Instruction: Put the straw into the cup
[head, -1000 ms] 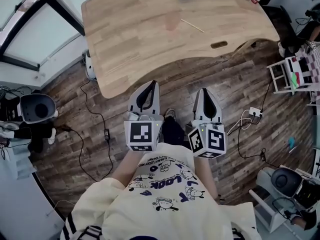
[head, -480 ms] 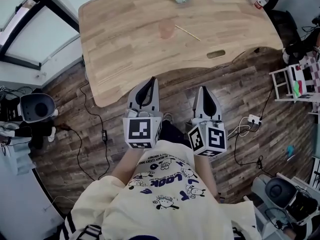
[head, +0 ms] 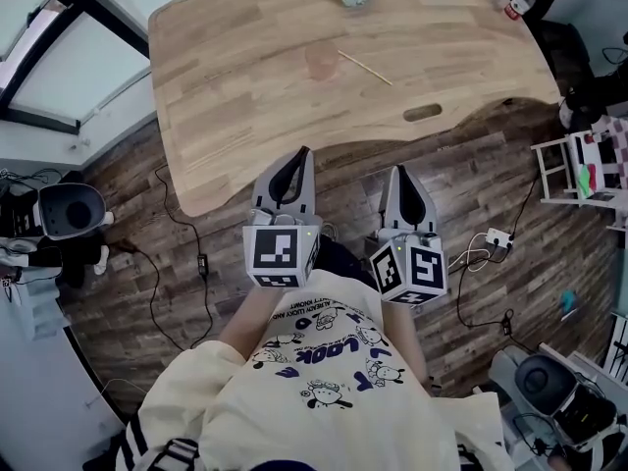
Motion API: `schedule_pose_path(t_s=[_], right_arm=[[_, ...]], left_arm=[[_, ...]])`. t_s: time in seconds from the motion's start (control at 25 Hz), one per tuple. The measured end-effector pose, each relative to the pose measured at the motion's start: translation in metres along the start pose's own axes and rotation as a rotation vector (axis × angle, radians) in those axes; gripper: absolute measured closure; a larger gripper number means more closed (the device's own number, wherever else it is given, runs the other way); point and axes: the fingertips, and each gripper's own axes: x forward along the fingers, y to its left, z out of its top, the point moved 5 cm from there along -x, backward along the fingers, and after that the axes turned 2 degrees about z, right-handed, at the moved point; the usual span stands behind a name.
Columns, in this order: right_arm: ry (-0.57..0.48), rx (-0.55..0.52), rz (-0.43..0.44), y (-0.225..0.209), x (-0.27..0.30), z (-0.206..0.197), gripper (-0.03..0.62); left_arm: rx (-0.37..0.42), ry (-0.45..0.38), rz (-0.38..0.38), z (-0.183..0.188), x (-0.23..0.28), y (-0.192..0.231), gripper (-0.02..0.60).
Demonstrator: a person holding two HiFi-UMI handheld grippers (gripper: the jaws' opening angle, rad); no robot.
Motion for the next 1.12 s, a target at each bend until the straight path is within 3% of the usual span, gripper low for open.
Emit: schedule_pose_path(t_s=[0.52, 1.12], right_arm=[[0.023, -0.007, 0.008, 0.009, 0.021, -0.001, 0.595], [0.031, -0.015, -0.01, 0.003, 0.098, 0.014, 0.595]], left_arm=[[-0.021, 0.012, -0.009, 0.001, 0.013, 0.012, 0.549], [-0.032, 0.018, -0.022, 0.022, 0.084, 0.047, 0.549]])
